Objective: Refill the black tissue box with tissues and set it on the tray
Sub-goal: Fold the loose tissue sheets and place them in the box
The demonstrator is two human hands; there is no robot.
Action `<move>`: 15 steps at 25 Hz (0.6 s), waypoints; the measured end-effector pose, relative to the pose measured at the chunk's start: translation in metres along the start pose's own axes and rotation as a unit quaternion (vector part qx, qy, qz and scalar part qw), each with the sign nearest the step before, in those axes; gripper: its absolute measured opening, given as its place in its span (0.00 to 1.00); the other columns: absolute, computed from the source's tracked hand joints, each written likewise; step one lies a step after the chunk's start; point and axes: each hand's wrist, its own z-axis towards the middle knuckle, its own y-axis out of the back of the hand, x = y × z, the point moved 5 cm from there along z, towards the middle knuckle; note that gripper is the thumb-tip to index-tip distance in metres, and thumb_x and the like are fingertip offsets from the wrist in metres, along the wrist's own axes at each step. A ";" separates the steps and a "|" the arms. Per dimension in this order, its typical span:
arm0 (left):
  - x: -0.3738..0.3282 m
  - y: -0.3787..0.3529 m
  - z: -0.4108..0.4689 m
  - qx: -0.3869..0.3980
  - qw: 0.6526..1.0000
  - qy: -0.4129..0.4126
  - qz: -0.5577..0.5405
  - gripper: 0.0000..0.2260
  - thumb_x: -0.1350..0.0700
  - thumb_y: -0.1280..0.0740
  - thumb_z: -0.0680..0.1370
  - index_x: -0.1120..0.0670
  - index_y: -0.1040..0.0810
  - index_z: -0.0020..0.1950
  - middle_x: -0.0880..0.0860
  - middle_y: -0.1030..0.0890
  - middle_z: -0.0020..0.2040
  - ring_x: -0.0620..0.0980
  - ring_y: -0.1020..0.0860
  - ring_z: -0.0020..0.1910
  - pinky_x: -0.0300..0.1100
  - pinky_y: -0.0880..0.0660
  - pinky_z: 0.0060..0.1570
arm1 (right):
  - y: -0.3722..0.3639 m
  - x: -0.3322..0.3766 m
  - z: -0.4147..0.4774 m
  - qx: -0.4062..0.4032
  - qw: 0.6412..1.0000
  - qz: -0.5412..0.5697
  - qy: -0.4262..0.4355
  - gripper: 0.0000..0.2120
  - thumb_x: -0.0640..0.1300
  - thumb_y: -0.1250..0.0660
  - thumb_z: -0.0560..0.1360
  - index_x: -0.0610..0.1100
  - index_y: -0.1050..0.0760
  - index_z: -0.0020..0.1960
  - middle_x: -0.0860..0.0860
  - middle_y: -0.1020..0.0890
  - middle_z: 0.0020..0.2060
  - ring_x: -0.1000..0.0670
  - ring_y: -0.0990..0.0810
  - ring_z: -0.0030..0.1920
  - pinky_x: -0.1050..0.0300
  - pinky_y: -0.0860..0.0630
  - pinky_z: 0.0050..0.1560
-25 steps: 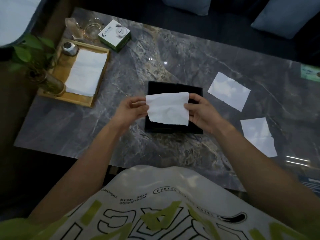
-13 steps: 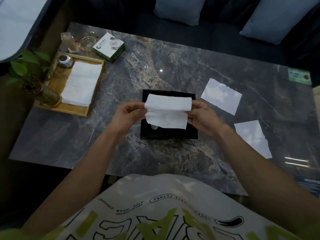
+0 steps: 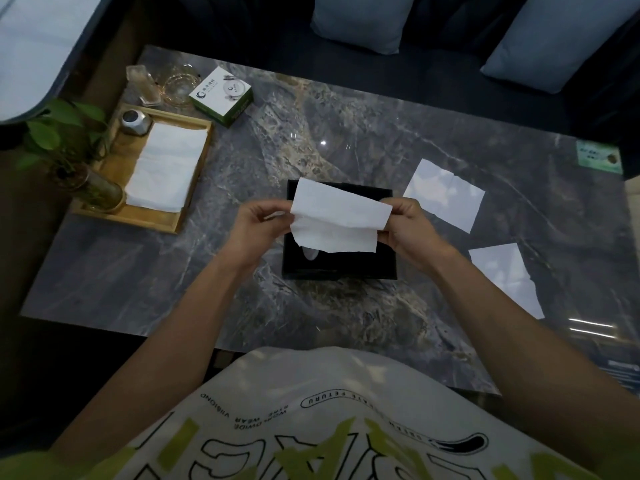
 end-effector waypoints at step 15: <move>-0.015 0.002 0.001 -0.002 0.982 -0.107 0.155 0.17 0.77 0.38 0.73 0.57 0.17 0.44 0.36 0.16 0.42 0.35 0.18 0.44 0.31 0.25 0.47 | -0.006 0.007 0.001 -0.005 0.998 -0.061 0.010 0.12 0.27 0.39 0.76 0.38 0.20 0.41 0.50 0.16 0.39 0.53 0.16 0.41 0.58 0.20 0.42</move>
